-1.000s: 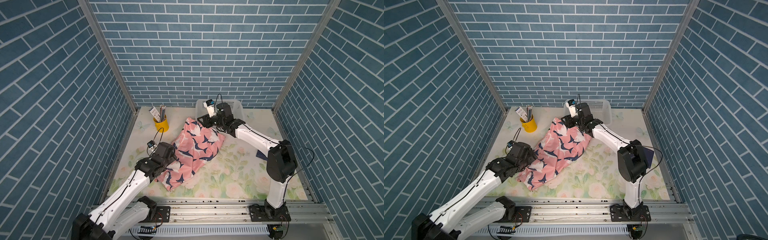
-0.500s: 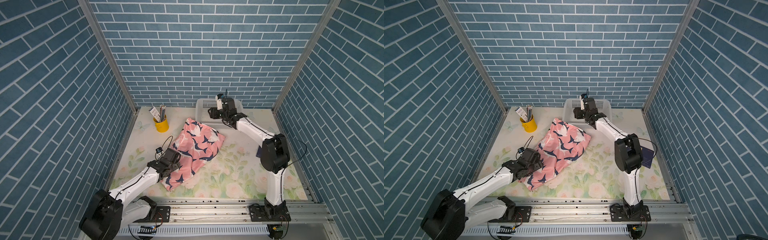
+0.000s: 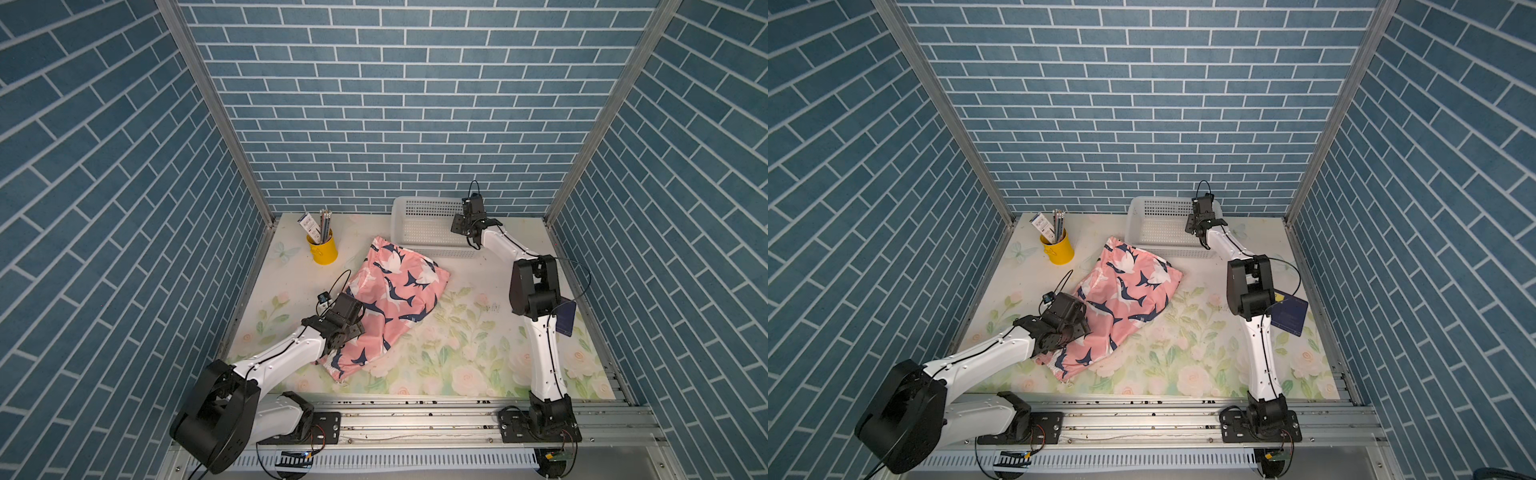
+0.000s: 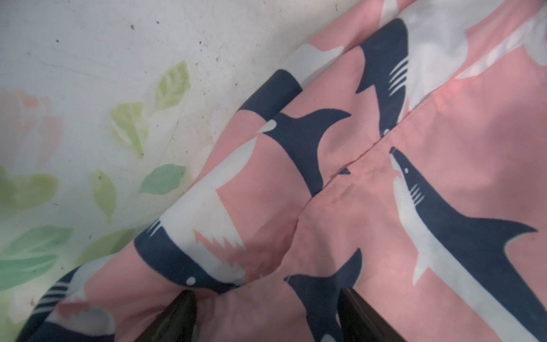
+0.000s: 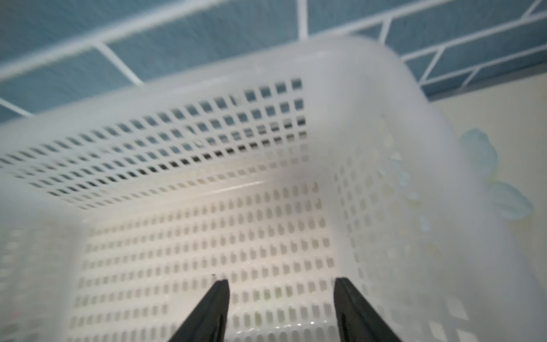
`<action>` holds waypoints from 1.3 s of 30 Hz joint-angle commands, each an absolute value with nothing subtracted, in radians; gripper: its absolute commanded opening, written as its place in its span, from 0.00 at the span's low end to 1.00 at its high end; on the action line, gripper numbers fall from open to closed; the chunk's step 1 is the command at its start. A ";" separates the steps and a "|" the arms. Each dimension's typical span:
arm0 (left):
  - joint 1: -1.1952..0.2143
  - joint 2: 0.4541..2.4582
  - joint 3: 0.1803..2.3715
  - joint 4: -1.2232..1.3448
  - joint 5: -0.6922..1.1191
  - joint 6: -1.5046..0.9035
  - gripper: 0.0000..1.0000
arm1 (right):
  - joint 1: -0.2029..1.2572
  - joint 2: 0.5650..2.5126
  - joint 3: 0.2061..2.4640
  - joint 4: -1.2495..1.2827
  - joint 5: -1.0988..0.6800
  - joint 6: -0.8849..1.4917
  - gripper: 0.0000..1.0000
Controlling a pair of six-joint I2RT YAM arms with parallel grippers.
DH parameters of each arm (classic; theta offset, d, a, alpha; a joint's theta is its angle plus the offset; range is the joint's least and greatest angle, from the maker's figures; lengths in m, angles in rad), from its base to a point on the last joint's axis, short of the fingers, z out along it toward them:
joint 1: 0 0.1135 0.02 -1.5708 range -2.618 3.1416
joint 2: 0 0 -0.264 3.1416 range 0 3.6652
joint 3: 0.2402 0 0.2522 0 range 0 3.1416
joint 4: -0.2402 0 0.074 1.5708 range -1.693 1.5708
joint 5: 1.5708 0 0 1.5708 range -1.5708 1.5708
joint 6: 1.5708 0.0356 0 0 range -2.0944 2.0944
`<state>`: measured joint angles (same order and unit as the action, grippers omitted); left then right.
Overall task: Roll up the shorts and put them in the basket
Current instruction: Move the bin to the center of the board, then move the shorts from the center of the board.
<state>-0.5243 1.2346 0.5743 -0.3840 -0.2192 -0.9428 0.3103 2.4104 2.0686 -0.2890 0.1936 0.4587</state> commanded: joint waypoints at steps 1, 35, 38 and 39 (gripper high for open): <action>-0.529 1.231 0.591 -0.408 -0.227 -0.930 0.80 | 0.276 2.411 2.135 -0.339 0.266 0.513 0.61; -0.531 1.106 0.639 -0.587 -0.325 -0.923 0.75 | 0.559 1.824 1.481 -0.110 -0.150 0.282 0.56; -0.548 1.081 0.595 -0.640 -0.332 -0.970 0.72 | 0.646 1.793 1.347 -0.091 -0.231 0.308 0.56; -0.558 1.071 0.580 -0.653 -0.341 -0.987 0.71 | 0.666 1.788 1.308 -0.082 -0.256 0.321 0.56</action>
<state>-0.5373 1.0882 0.6201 -0.5411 -0.3061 -0.9421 0.6205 1.7885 1.4059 -0.0490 -0.1143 0.3088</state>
